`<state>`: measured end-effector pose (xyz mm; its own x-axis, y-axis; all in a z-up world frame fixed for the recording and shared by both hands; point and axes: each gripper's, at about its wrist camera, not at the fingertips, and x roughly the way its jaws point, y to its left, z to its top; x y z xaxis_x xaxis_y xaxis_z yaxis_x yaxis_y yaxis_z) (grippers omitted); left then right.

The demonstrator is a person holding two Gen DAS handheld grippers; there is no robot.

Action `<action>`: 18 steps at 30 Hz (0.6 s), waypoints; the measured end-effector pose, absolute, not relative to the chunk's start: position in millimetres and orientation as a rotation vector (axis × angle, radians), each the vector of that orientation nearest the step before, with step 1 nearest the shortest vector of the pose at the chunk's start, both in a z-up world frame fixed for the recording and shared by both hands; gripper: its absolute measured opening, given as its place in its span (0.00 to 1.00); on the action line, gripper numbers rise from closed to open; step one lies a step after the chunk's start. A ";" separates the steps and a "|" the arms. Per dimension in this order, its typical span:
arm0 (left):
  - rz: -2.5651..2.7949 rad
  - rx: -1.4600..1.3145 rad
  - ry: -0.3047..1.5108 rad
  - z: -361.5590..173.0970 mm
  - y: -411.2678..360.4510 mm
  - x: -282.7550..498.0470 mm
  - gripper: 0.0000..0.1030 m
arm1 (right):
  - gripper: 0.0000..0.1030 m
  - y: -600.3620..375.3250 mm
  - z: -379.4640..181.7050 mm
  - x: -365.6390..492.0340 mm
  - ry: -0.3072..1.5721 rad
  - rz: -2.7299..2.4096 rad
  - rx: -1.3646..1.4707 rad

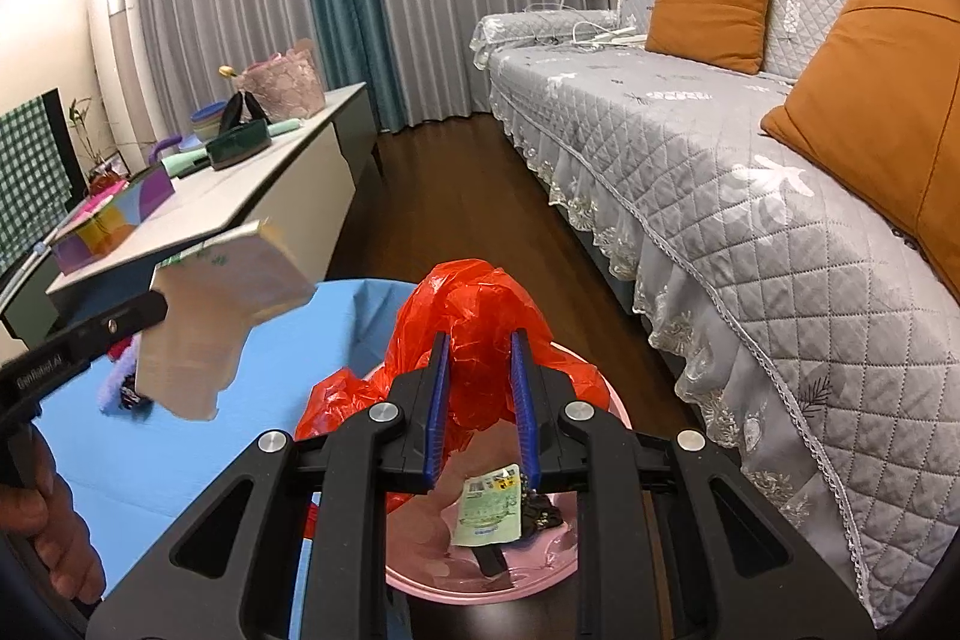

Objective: Collect trash
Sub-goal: 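Open both tools to drop the paper bag and red bag into the pink bin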

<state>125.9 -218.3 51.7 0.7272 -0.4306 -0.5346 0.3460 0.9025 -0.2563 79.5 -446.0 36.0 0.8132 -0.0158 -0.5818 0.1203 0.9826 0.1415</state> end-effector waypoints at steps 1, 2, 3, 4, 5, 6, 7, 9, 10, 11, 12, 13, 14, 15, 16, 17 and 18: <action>-0.436 -0.144 0.627 50.8 -222.3 128.7 0.06 | 0.20 -446.7 34.8 80.7 0.620 -0.076 0.176; -0.443 -0.145 0.630 49.7 -225.8 130.9 0.06 | 0.20 -448.2 32.8 82.3 0.623 -0.080 0.176; -0.455 -0.145 0.639 47.9 -231.6 135.6 0.06 | 0.20 -449.0 31.6 83.3 0.625 -0.082 0.175; -0.463 -0.145 0.644 46.6 -236.1 138.7 0.06 | 0.20 -450.1 29.6 84.6 0.629 -0.086 0.172; -0.469 -0.143 0.647 46.1 -239.6 140.3 0.06 | 0.20 -451.6 27.2 86.0 0.635 -0.091 0.169; -0.478 -0.140 0.650 44.8 -245.0 143.3 0.06 | 0.20 -453.4 24.7 87.2 0.642 -0.094 0.171; -0.485 -0.137 0.652 43.6 -249.2 145.4 0.06 | 0.20 -455.2 22.6 88.9 0.648 -0.097 0.174; -0.505 -0.131 0.659 41.1 -257.9 149.8 0.06 | 0.20 -457.8 19.2 90.8 0.658 -0.102 0.178; -0.515 -0.127 0.663 39.7 -262.0 151.6 0.06 | 0.20 -459.1 17.8 91.8 0.660 -0.104 0.180; -0.523 -0.124 0.667 38.2 -265.7 153.3 0.06 | 0.20 -460.0 16.9 92.8 0.661 -0.106 0.181; -0.532 -0.119 0.673 36.4 -270.1 156.1 0.06 | 0.20 -461.2 15.4 94.3 0.663 -0.108 0.182; -0.539 -0.113 0.679 34.9 -274.1 157.8 0.06 | 0.20 -461.7 14.2 95.1 0.665 -0.110 0.185; -0.545 -0.112 0.683 34.4 -276.3 158.9 0.06 | 0.20 -462.3 12.8 96.2 0.668 -0.112 0.188; -0.554 -0.110 0.690 33.1 -279.8 160.5 0.06 | 0.20 -462.8 11.2 97.3 0.674 -0.114 0.189; -0.560 -0.107 0.695 32.2 -282.2 161.6 0.06 | 0.21 -462.7 10.4 98.3 0.678 -0.114 0.187; -0.566 -0.105 0.701 31.0 -283.6 162.3 0.06 | 0.21 -462.7 10.1 99.1 0.681 -0.114 0.185; -0.569 -0.102 0.709 30.0 -285.2 163.6 0.07 | 0.24 -462.7 10.3 99.5 0.682 -0.113 0.186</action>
